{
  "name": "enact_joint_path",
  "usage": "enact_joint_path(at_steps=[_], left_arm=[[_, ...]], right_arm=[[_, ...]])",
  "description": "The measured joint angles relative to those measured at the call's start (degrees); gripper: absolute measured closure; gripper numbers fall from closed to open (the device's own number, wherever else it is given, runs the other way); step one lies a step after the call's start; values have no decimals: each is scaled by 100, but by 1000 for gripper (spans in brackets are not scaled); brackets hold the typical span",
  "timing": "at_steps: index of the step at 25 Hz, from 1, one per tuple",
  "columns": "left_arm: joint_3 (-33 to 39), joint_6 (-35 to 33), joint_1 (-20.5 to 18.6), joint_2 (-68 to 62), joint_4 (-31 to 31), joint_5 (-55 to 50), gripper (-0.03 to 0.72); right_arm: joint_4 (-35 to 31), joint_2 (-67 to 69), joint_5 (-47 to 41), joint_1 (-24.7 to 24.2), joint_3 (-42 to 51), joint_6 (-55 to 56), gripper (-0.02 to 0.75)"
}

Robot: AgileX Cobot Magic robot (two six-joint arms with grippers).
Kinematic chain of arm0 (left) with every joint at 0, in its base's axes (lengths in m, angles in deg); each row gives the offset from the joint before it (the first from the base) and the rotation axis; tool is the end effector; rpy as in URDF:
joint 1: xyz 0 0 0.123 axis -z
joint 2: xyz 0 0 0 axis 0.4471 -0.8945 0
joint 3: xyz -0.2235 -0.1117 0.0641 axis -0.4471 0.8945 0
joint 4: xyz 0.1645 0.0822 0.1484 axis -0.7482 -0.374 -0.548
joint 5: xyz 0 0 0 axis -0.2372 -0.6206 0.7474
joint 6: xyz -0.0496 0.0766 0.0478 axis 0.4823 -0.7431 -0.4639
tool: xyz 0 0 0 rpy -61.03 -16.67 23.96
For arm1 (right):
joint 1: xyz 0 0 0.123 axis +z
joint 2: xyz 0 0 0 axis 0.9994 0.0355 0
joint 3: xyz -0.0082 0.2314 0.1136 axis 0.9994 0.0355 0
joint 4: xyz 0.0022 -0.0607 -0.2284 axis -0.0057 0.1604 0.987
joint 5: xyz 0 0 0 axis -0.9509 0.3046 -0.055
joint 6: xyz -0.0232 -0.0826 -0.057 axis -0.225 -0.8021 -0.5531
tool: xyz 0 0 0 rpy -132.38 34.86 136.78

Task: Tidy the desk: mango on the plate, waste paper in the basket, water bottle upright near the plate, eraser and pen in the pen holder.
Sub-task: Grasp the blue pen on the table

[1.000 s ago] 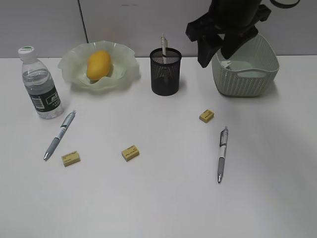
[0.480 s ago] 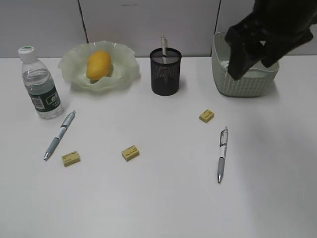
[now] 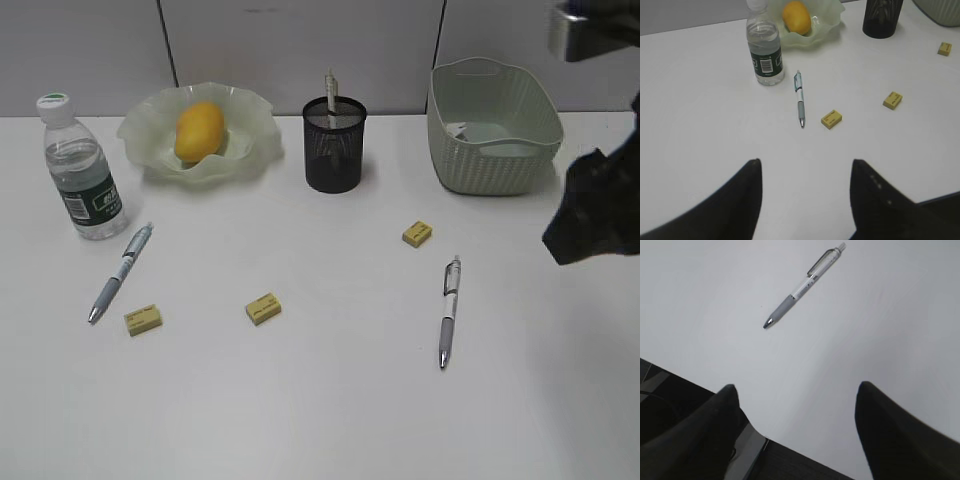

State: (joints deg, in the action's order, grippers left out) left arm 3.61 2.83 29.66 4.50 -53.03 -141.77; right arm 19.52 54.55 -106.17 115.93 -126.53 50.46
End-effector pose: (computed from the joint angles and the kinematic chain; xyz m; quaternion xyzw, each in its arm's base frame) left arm 0.0171 -0.0171 0.2721 0.1071 0.8448 -0.0549 0.5214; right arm 0.2063 0.1104 0.2696 -0.2354 0.9517 0.0516 0.1901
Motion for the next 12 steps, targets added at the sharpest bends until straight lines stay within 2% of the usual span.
enact_joint_path(at_steps=[12], left_arm=[[0, 0, 0, 0, 0, 0, 260]], right_arm=[[13, -2460, 353, 0, 1707, 0, 166]])
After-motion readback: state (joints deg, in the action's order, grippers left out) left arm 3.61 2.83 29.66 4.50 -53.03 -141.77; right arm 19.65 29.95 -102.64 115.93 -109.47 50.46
